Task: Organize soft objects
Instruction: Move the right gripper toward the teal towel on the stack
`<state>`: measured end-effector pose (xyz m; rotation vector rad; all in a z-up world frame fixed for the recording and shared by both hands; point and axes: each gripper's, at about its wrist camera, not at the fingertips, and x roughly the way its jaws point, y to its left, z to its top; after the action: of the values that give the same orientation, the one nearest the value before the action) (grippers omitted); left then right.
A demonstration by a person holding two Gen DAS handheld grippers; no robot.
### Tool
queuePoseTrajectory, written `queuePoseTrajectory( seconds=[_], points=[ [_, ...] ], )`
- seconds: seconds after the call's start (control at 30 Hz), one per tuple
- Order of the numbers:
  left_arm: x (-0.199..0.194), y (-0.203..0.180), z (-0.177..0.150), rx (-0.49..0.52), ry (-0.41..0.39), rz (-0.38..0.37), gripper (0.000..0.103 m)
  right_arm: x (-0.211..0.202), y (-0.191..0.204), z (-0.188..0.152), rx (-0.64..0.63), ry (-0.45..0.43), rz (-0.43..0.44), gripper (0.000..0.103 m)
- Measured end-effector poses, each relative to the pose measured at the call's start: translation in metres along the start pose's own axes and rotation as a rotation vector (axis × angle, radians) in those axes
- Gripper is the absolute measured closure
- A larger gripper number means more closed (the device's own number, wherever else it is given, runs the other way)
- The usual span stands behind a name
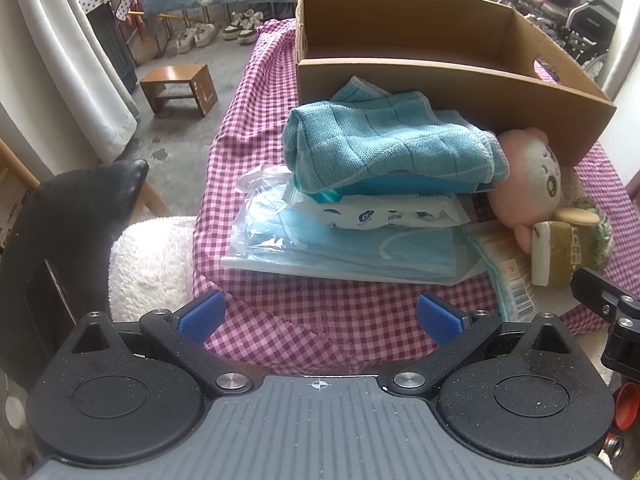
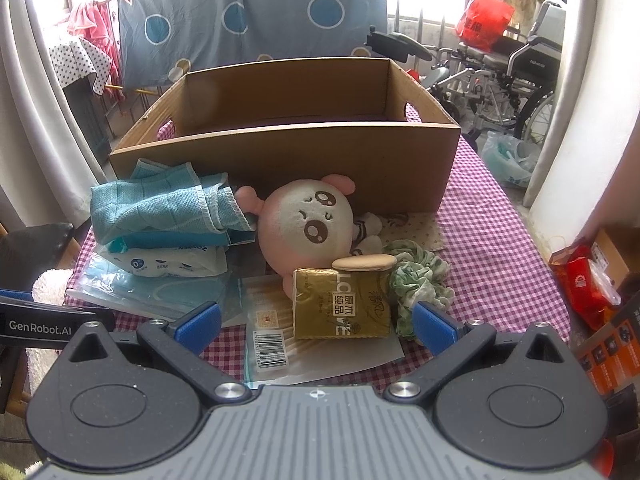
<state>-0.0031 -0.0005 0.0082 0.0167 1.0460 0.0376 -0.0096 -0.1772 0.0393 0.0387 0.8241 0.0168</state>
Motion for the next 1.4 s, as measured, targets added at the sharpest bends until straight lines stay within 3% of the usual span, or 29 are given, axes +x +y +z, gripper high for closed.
queuePoseTrajectory(
  seconds=[1.4],
  points=[
    [0.015, 0.008, 0.009, -0.012, 0.048, 0.006, 0.0, 0.012, 0.001, 0.007, 0.022, 0.013, 0.013, 0.0]
  ],
)
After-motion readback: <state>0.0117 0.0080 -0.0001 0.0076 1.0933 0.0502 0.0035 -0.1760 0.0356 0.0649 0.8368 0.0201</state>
